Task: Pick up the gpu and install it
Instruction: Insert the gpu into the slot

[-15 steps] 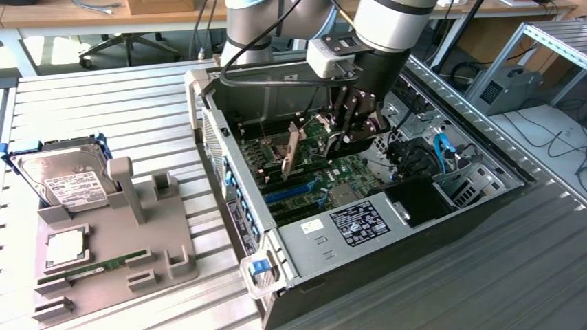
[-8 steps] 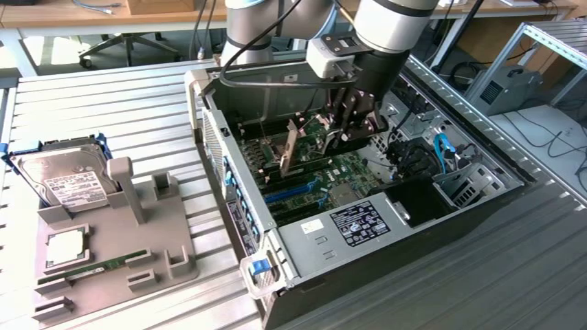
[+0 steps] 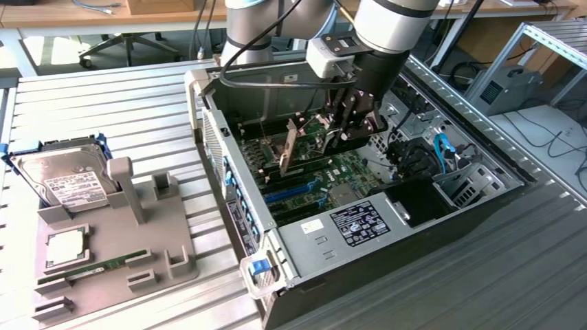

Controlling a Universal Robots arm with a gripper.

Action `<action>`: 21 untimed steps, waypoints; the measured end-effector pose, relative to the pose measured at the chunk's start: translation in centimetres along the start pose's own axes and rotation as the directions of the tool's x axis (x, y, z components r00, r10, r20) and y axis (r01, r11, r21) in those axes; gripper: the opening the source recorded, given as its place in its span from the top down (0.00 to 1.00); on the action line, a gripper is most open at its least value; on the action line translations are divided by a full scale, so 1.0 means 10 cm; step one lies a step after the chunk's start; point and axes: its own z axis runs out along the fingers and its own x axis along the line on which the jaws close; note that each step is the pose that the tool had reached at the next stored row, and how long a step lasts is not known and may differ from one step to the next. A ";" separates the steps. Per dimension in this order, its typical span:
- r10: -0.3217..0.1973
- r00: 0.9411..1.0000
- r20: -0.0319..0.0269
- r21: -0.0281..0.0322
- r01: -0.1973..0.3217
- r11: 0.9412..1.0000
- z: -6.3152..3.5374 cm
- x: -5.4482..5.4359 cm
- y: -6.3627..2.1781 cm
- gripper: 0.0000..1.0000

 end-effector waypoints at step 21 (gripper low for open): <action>0.080 0.997 0.001 0.005 -0.080 0.997 0.020 0.00 0.010 0.73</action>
